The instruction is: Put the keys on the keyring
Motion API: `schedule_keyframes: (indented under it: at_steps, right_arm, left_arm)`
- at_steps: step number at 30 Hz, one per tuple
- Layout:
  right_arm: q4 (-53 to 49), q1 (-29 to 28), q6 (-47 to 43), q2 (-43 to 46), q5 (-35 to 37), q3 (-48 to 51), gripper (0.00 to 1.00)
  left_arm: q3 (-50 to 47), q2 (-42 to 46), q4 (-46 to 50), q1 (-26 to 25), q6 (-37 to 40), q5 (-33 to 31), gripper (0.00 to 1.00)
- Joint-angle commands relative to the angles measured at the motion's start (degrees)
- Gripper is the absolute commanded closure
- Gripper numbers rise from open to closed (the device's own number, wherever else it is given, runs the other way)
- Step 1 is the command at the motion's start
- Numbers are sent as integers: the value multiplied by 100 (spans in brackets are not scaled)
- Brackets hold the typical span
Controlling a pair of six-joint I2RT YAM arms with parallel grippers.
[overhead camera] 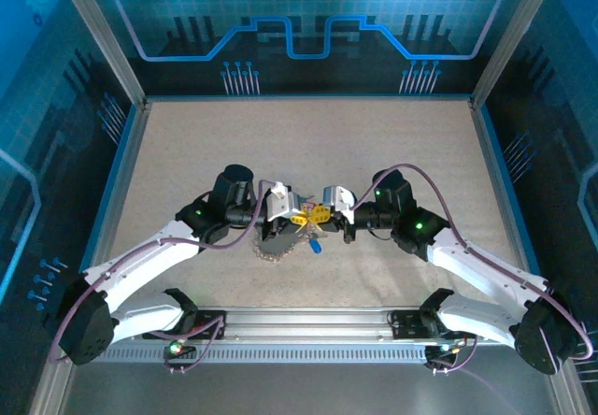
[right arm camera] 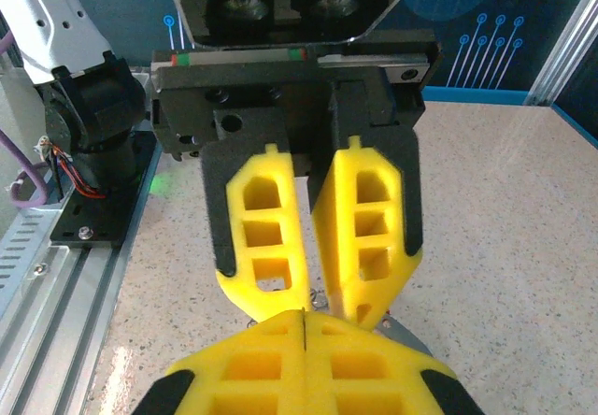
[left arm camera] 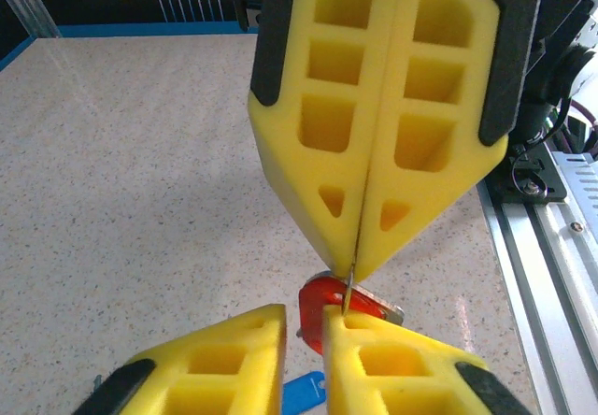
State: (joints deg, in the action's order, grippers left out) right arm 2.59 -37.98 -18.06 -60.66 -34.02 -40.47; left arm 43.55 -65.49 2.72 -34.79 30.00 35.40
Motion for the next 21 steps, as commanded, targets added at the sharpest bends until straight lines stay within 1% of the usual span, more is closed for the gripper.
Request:
schedule_keyframes:
  at_steps: [1, 4, 7, 15, 21]
  right_arm:
    - [-4, -87, -11, 105, 29, 54, 100]
    - [37, -87, -49, 173, 172, 134, 100]
    - [-141, -74, -169, 225, 281, 89, 100]
    - [-15, -89, -74, 143, 76, 59, 100]
    - [75, -97, -35, 143, 98, 77, 100]
  left_arm:
    - [100, 140, -10, -59, 44, 89, 78]
    - [105, 142, 16, -58, 51, 155, 76]
    - [107, 146, 23, -60, 57, 145, 74]
    - [131, 173, 13, -61, 7, 191, 75]
    - [127, 187, -77, -57, -87, 193, 76]
